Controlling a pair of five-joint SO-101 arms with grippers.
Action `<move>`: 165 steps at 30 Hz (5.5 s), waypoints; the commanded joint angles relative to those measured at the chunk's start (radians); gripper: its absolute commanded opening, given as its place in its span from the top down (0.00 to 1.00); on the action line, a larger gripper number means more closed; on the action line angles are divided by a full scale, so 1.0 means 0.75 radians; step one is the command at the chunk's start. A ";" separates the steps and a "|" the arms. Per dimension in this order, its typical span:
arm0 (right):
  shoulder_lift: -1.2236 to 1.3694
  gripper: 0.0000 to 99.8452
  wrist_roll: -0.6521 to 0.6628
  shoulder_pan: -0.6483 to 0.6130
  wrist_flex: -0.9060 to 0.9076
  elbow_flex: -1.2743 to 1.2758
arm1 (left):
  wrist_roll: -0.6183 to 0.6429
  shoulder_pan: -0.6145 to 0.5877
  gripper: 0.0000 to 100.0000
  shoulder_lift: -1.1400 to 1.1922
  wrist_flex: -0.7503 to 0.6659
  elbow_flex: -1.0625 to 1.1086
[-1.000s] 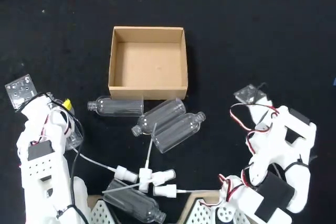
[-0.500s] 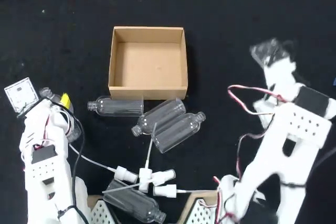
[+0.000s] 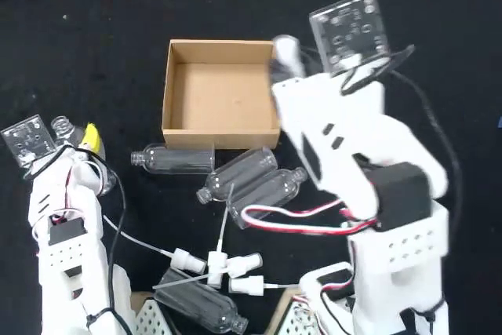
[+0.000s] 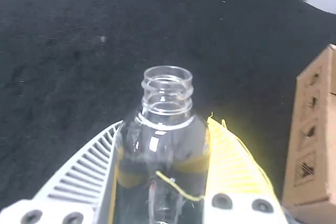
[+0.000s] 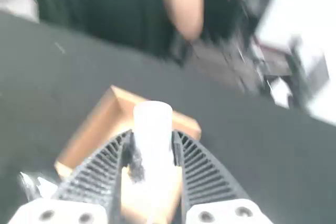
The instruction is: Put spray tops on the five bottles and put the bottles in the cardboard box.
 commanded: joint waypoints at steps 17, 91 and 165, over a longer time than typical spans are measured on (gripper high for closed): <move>-0.044 0.99 -0.018 -0.166 -1.062 0.167 | 0.010 0.386 0.96 -0.012 -1.215 0.277; -0.502 0.99 -0.133 -0.642 -1.365 0.641 | 0.010 0.913 0.96 -0.012 -1.180 0.265; -0.304 0.99 -0.104 -0.587 -1.000 0.357 | 0.010 0.913 0.96 -0.012 -1.180 0.265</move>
